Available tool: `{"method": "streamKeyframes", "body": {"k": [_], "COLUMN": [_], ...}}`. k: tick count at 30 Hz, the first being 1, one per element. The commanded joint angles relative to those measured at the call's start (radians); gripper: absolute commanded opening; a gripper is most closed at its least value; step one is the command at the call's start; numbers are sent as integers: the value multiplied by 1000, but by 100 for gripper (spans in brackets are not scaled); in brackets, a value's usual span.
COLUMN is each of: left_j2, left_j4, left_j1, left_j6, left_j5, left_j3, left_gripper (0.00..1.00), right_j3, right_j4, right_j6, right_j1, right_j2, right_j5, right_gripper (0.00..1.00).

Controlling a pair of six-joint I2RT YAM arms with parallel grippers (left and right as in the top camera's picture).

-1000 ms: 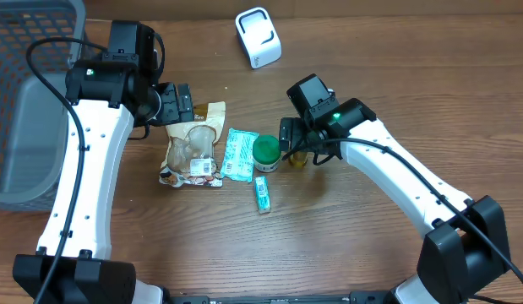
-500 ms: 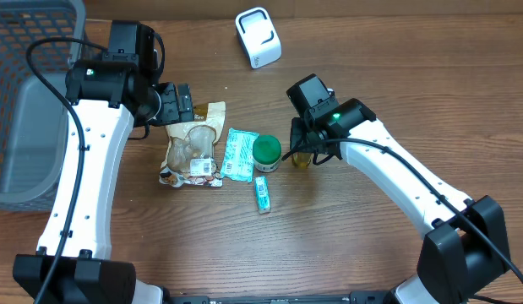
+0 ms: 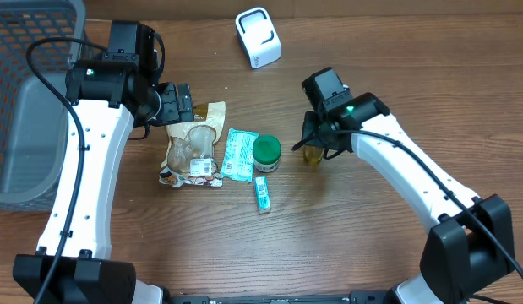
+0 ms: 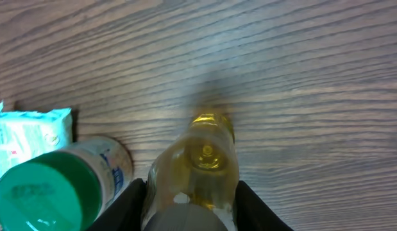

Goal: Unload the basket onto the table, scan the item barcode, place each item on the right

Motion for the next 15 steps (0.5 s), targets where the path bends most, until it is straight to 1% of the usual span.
{"method": "streamKeyframes", "body": {"k": [1, 4, 5, 6, 7, 8, 9, 15], "left_j2": [8, 8, 8, 8, 8, 8, 8, 8], "left_j4": [3, 3, 3, 3, 3, 3, 3, 3], "left_j1": [-1, -1, -1, -1, -1, -1, -1, -1], "left_j6": [8, 8, 8, 8, 8, 8, 8, 8], "left_j5": [5, 5, 5, 5, 5, 5, 5, 5], "left_j3": [-2, -2, -2, -2, -2, -2, -2, -2], "left_gripper": [100, 99, 100, 100, 100, 100, 100, 100], "right_j3": [16, 16, 16, 16, 16, 16, 16, 16], "right_j4": [-5, -5, -5, -6, -7, -8, -8, -8], "right_j6": [2, 2, 1, 1, 2, 2, 1, 2], "right_j1": [-6, -6, -6, -6, -6, -6, -6, -6], "right_j2": [-5, -5, -5, -5, -5, -5, -5, -5], "right_j5": [18, 18, 18, 18, 18, 18, 18, 18], "right_gripper": [36, 54, 65, 80, 90, 97, 100, 100]}}
